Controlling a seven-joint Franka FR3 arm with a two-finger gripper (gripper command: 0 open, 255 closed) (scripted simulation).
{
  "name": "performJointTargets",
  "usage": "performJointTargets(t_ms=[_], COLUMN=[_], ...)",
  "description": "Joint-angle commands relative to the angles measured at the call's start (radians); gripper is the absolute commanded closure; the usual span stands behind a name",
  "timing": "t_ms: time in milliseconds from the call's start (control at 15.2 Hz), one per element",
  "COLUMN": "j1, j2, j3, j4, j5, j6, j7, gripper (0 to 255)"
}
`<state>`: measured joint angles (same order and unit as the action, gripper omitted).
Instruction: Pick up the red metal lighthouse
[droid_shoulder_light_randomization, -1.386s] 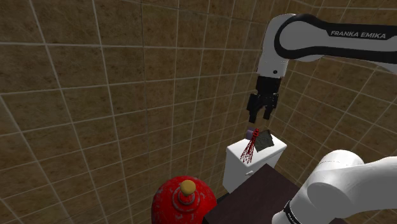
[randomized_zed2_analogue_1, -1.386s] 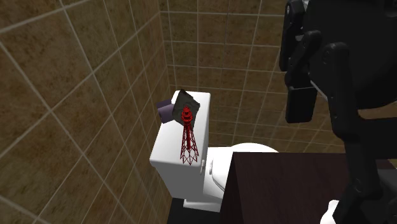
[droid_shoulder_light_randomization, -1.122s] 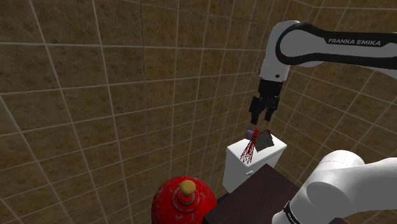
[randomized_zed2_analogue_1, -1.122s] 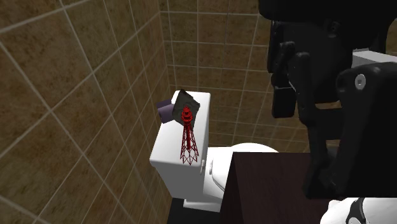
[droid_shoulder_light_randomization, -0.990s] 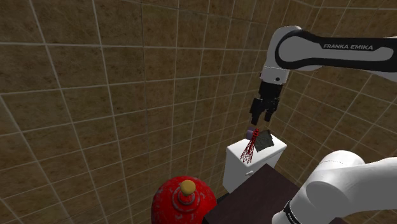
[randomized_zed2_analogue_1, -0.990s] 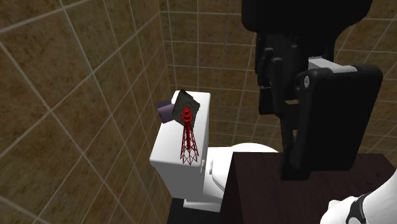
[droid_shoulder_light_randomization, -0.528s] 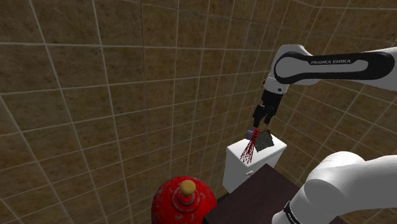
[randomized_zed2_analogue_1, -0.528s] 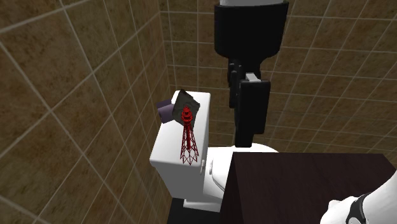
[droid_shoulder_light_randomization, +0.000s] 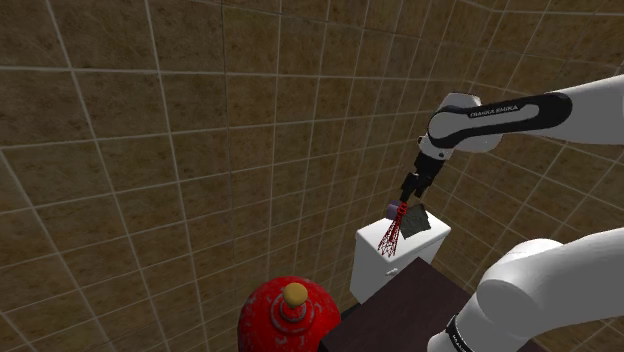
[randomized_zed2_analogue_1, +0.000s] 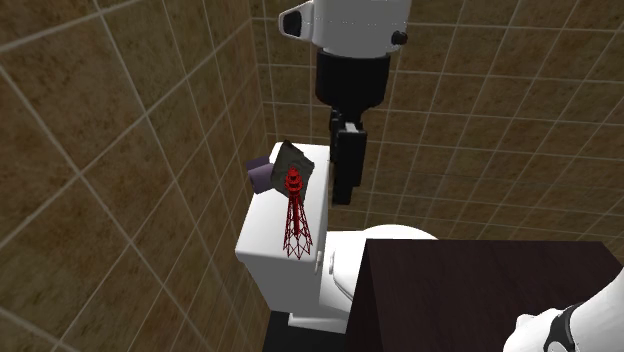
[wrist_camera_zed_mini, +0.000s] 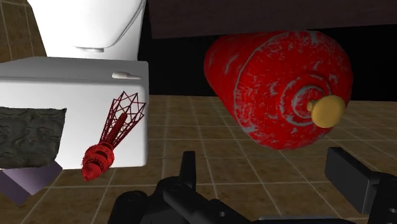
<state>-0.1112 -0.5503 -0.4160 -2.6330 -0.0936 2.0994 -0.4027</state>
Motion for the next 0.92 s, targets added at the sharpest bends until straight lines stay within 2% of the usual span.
performJointTargets(t_ms=[0,264,462,594,726,858], j1=[0.006,0.042,0.089,0.124,0.146,0.139], j2=[0.068,0.210,0.332,0.425,0.527,0.637], j3=[-0.055,-0.165,-0.252,-0.308,-0.348,-0.359], j4=[0.011,0.056,0.108,0.152,0.207,0.271], j5=[0.007,0.073,0.179,0.288,0.428,0.581], j6=[0.080,0.211,0.291,0.330,0.349,0.346], j7=[-0.066,-0.209,-0.350,-0.467,-0.602,-0.741], gripper=[0,0,0,0,0,0])
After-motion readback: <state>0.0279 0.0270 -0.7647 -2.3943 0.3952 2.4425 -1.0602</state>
